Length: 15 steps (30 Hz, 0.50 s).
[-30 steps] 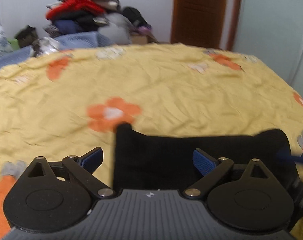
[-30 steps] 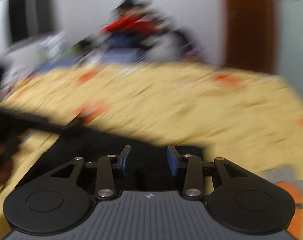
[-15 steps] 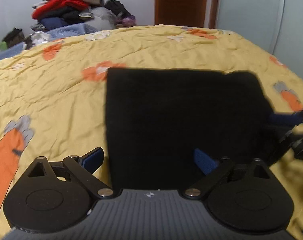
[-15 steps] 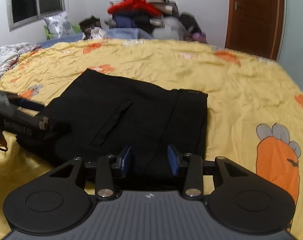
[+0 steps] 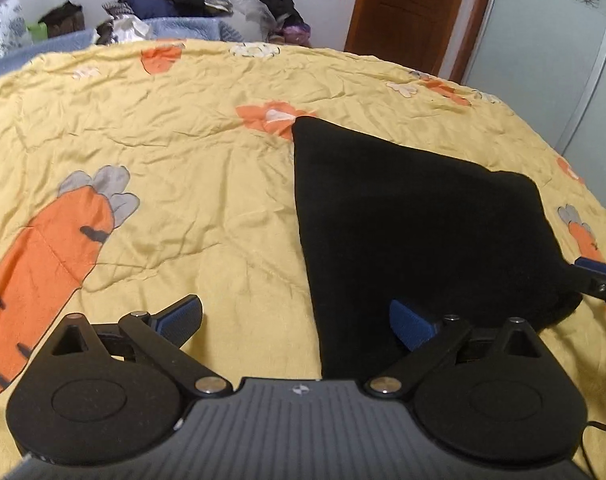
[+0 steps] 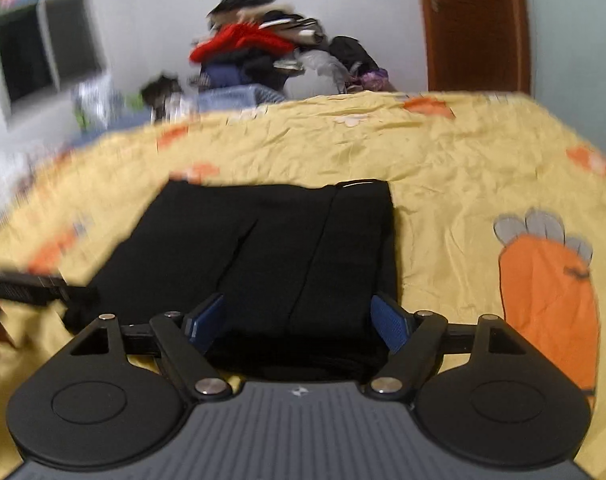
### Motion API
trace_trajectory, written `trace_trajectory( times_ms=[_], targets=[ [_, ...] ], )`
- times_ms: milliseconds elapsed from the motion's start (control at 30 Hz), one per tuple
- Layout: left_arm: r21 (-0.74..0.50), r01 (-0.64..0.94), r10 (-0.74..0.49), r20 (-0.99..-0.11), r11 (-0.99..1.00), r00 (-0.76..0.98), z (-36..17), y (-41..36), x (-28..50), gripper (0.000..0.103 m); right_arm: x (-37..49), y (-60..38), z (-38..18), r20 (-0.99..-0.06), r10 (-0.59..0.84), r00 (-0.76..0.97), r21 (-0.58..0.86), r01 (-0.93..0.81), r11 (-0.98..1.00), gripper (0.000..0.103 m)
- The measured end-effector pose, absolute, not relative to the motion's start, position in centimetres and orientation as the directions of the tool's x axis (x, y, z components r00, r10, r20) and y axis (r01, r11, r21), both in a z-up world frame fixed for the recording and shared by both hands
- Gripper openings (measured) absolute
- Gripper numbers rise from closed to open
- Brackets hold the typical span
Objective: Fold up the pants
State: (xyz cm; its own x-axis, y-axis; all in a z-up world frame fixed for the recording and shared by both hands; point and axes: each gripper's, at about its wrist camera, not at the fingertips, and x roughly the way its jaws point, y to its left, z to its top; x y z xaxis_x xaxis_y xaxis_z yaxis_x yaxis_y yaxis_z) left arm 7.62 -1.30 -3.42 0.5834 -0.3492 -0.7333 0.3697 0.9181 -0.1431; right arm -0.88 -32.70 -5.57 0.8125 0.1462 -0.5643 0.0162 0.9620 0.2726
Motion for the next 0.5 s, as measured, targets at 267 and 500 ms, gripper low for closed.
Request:
trace_trajectory(
  times_ms=[267,500],
  targets=[
    [-0.343,0.539,-0.576,-0.736,0.77,0.355,-4.1,-3.0,14.3,0.101,4.3,-41.8,-7.7,-0.535,0.411,0.738,0.609,0.0,0.793,0.08],
    [-0.533,0.556,-0.743,-0.614,0.638,0.265,-5.4,-2.3,18.1,0.102,7.8,-44.3,-9.8,-0.409,0.689,0.599,0.771,-0.177,0.612,0.081]
  ],
)
